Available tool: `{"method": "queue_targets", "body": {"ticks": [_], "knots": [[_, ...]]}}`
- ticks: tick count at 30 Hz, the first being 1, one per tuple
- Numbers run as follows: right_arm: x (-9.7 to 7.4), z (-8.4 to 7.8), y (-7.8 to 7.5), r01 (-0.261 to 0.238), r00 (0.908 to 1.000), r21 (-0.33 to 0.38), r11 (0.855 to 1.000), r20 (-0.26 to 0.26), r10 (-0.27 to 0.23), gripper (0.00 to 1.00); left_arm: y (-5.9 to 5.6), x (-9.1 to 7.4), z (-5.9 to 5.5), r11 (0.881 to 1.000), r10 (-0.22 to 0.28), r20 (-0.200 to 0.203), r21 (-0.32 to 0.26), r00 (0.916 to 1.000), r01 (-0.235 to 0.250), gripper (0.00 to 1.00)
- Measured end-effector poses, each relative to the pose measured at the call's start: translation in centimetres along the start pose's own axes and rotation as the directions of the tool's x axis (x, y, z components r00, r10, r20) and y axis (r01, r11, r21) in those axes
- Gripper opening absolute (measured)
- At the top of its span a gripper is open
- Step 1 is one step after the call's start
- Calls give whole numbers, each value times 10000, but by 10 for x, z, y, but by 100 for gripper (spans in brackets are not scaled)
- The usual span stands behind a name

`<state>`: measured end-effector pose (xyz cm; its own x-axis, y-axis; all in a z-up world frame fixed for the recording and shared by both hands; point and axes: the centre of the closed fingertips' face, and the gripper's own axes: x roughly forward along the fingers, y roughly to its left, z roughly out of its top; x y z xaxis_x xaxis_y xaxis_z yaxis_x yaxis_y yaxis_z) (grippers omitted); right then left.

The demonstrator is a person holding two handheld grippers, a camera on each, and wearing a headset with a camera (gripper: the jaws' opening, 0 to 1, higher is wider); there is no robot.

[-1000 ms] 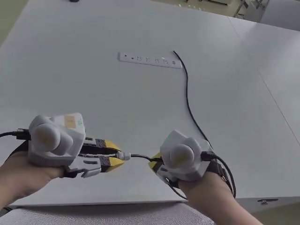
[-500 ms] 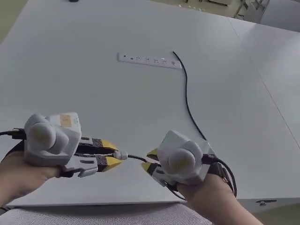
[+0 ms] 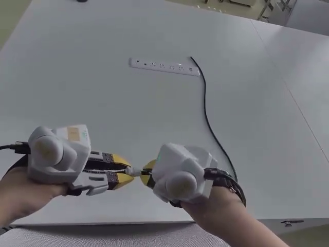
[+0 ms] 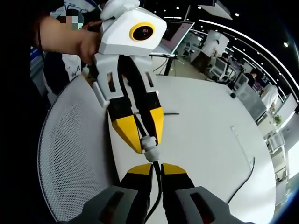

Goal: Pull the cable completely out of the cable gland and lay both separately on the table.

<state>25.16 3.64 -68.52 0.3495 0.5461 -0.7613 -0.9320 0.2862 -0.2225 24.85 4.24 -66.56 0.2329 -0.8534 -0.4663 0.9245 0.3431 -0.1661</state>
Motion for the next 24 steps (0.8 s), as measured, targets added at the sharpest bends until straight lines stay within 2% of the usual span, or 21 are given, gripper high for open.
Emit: {"method": "queue_targets", "body": {"ticks": [7, 11, 13, 22, 24], "knots": [[1, -1, 1, 1, 10000, -406, 9992, -13, -1, 1, 0, 1, 0, 10000, -26, -10, 27, 10000, 26, 15], [1, -1, 0, 25, 10000, -388, 9992, 15, -25, 0, 1, 0, 0, 10000, 4, 9, 82, 10000, -4, 15], [0, 0, -3, 190, 9997, -351, 9992, 140, -185, 0, 2, -1, 2, 10000, 29, 119, 55, 9999, -30, 15], [-1, -10, -7, 161, 9996, 236, 9996, 210, -166, 0, 2, -2, 3, 9996, 97, 134, 256, 9999, -100, 15], [-1, -12, -6, 75, 9995, 713, 9974, 291, -96, 0, 2, -3, 3, 9996, 116, 141, 241, 9998, -119, 15]]}}
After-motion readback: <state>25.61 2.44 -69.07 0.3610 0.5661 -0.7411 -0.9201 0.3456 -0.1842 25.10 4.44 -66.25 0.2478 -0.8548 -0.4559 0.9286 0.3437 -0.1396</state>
